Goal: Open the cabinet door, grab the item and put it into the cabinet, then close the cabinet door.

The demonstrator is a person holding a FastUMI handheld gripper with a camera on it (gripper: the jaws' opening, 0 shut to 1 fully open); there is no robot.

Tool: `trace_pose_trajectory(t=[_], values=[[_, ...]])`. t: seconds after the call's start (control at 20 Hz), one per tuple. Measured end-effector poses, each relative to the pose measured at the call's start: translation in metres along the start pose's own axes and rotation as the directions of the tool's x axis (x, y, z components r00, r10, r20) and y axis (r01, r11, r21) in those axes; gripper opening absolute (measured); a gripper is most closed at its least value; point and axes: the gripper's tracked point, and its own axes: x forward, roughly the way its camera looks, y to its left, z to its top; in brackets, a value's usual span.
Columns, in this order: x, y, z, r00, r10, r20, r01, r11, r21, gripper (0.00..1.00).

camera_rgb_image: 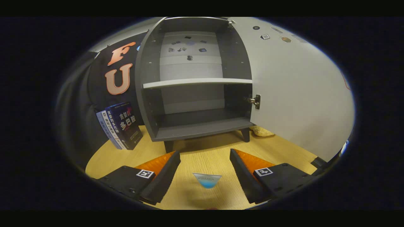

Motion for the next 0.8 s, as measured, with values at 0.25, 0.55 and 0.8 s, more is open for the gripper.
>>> trace_pose_trajectory(t=[0.25, 0.55, 0.8], values=[[0.011, -0.013, -0.064, 0.992, -0.048, -0.115, 0.046, 0.999, -0.027, 1.0], [0.019, -0.016, -0.103, 0.979, -0.057, -0.196, 0.057, 0.998, -0.005, 1.0], [0.019, -0.018, -0.106, 0.98, -0.056, -0.193, 0.056, 0.998, -0.007, 0.65]])
